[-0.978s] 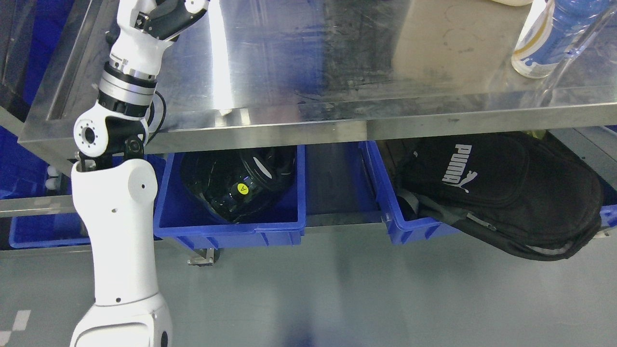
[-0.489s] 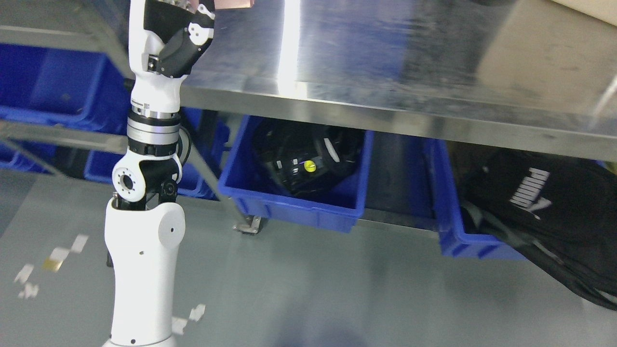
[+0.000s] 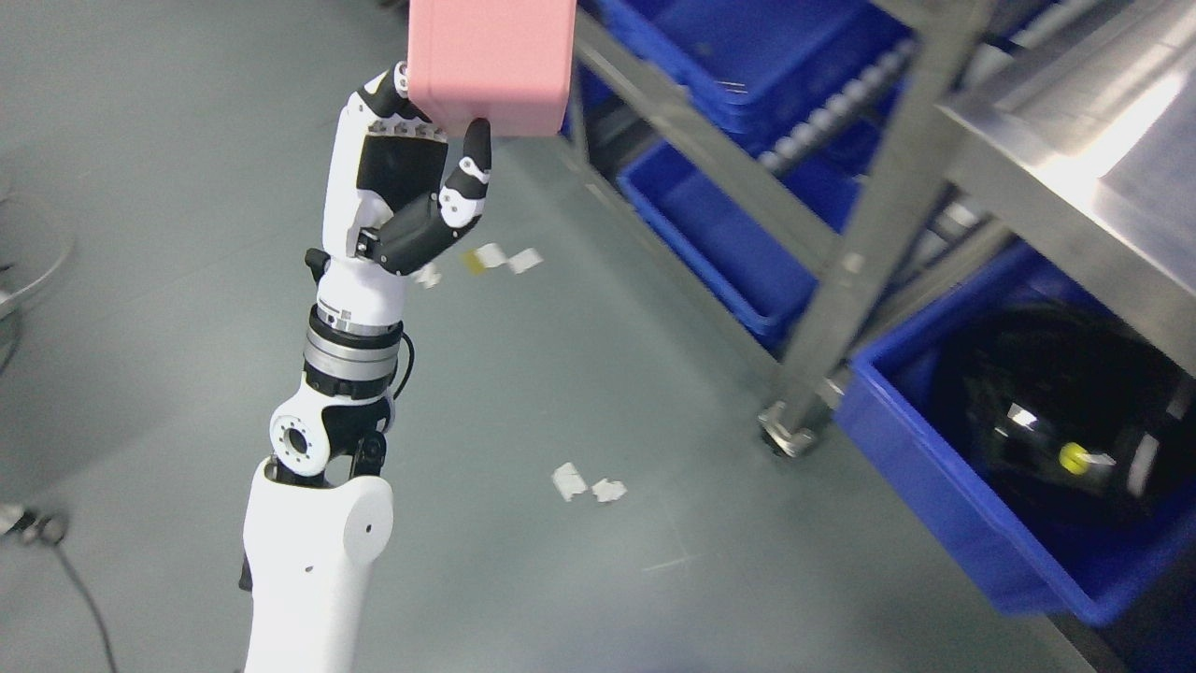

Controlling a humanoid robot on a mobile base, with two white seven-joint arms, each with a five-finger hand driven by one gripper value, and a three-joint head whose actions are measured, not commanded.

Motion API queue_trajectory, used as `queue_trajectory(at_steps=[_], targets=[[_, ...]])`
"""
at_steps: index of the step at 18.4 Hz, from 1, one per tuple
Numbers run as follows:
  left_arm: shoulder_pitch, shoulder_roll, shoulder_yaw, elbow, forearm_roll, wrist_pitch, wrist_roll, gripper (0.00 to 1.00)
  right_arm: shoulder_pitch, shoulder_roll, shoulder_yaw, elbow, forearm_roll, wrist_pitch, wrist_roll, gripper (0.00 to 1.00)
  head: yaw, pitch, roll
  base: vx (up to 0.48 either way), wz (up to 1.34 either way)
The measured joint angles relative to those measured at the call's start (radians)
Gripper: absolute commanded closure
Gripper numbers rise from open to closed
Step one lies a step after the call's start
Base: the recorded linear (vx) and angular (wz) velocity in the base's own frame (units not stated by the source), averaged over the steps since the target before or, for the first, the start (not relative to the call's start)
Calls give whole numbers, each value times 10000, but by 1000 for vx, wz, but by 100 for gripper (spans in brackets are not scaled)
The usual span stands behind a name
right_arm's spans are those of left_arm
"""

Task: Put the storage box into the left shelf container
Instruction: 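Hold the pink box up in the left hand while turning toward the shelf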

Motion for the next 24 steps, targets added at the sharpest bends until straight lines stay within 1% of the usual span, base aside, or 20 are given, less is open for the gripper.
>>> queue_trajectory(at_steps=[5, 11, 16, 24], targets=[[798, -13, -184, -164, 7, -453, -80, 98, 0, 0, 0, 0, 0, -2, 34, 0, 0, 0, 1, 206, 1382], [1246, -20, -302, -251, 34, -701, -85, 98, 1, 1, 0, 0, 0, -5, 83, 0, 0, 0, 2, 306, 757], [1384, -24, -296, -267, 111, -717, -85, 98, 2, 1, 0, 0, 0, -5, 16, 0, 0, 0, 2, 367, 20], [1451, -29, -279, -249, 241, -718, -86, 98, 3, 1, 0, 0, 0, -25, 4, 0, 0, 0, 2, 466, -56]])
